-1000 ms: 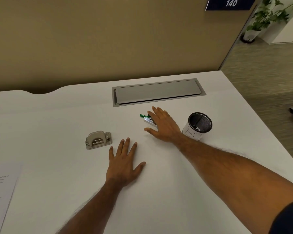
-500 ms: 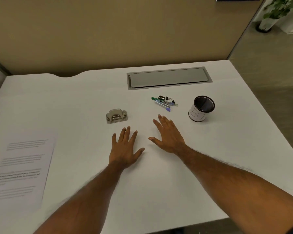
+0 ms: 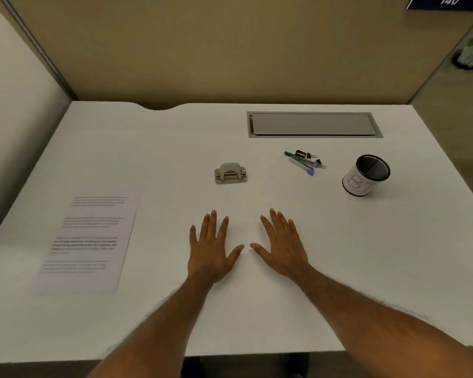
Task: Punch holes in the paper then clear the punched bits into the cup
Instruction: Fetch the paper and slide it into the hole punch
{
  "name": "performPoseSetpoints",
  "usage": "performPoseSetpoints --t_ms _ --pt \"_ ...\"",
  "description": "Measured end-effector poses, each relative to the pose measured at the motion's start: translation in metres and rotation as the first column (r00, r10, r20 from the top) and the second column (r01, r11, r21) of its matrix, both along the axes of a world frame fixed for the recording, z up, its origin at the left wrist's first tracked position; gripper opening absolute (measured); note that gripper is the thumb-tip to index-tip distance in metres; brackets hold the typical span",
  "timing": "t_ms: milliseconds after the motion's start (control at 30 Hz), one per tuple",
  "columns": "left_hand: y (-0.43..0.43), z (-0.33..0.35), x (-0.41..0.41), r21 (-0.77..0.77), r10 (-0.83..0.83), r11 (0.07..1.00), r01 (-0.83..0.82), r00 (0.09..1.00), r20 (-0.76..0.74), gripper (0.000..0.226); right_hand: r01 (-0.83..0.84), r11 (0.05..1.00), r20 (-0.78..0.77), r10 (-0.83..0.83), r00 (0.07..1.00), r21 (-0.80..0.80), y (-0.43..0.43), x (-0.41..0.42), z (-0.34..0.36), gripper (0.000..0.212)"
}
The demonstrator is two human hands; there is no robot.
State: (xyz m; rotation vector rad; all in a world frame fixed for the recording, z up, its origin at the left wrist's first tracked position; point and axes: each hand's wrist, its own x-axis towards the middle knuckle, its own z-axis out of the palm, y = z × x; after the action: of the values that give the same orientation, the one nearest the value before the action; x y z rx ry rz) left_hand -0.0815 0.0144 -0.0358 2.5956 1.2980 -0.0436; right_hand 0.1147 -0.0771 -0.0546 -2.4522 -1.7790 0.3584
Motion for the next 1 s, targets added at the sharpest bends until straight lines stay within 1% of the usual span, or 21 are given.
performPoseSetpoints --t_ms 100,300,567,733,800,900,1000 --pt "0.004 0.000 -0.029 -0.005 0.054 0.999 -0.054 0.999 0.006 0.088 -0.034 0.999 -0.002 0.034 0.999 0.013 0.012 -0.037 0.002 0.081" --pt "0.025 0.005 -0.097 0.032 0.163 0.986 -0.162 0.987 -0.015 0.087 -0.086 0.996 -0.015 0.086 0.996 0.033 0.042 -0.112 0.008 0.080" --pt "0.057 0.015 -0.172 0.066 0.236 0.969 -0.237 0.971 0.031 0.084 -0.140 0.990 -0.017 0.141 0.990 0.027 0.084 -0.185 0.024 0.079" --pt "0.084 0.018 -0.210 0.076 0.277 0.958 -0.278 0.961 0.026 0.085 -0.178 0.983 -0.076 0.181 0.981 0.044 0.112 -0.223 0.032 0.078" --pt "0.097 0.017 -0.224 0.072 0.304 0.950 -0.304 0.953 0.013 0.086 -0.182 0.982 -0.128 0.187 0.974 0.049 0.123 -0.236 0.031 0.077" --pt "0.118 0.019 -0.240 0.053 0.362 0.930 -0.363 0.932 0.030 0.083 -0.137 0.988 -0.225 0.149 0.963 0.067 0.143 -0.252 0.029 0.072" --pt "0.137 0.018 -0.259 0.050 0.398 0.915 -0.400 0.916 0.046 0.077 -0.066 0.993 -0.296 0.092 0.951 0.098 0.165 -0.266 0.028 0.062"
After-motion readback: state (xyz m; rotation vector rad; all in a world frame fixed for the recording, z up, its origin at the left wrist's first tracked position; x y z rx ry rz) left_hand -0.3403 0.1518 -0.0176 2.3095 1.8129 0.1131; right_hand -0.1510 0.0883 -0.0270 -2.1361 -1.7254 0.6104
